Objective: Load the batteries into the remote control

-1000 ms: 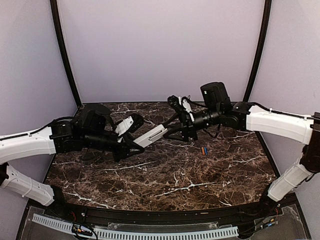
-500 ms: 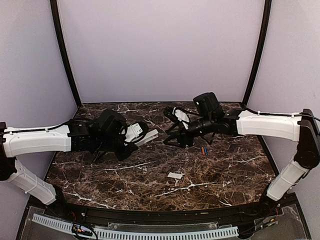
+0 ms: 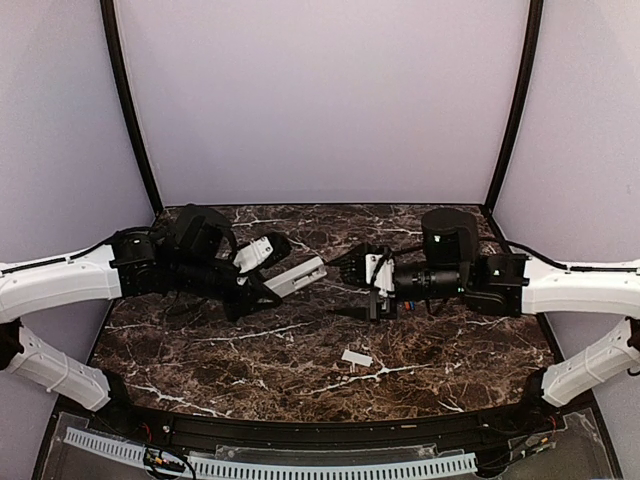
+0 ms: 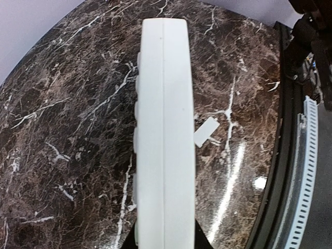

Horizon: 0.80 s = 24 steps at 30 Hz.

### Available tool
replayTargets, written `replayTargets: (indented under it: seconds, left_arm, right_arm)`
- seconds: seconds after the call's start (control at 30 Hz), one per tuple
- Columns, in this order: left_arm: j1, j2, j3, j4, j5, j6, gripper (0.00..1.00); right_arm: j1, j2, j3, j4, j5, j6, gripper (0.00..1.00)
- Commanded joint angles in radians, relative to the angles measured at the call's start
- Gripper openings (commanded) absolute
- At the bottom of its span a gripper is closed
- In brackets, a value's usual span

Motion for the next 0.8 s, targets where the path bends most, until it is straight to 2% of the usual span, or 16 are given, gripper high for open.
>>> replayTargets:
  seconds: [0.0,0.07,0.17,0.37,0.5,0.77]
  left_arm:
    - [0.013,-0.063,0.03,-0.041,0.24,-0.11,0.0]
    - [0.013,-0.08,0.031,-0.044,0.278,-0.132,0.0]
    - [0.013,-0.091,0.033,-0.053,0.298,-0.175,0.0]
    - [0.014,-0.095,0.031,-0.072,0.306,-0.177,0.0]
    - [0.014,-0.097,0.033,-0.079,0.307,-0.174,0.0]
    - [0.014,-0.104,0.03,-0.094,0.303,-0.162,0.0]
  right_arm:
    - [0.112,0.002,-0.015,0.149,0.193,-0.386,0.76]
    - [0.149,0.043,0.043,0.076,0.266,-0.463,0.78]
    - [0.196,0.104,0.098,0.05,0.392,-0.584,0.8]
    - [0.208,0.217,0.203,0.028,0.511,-0.642,0.78]
    - [0.213,0.256,0.244,0.001,0.521,-0.639,0.53]
    - [0.224,0.279,0.269,-0.03,0.57,-0.611,0.2]
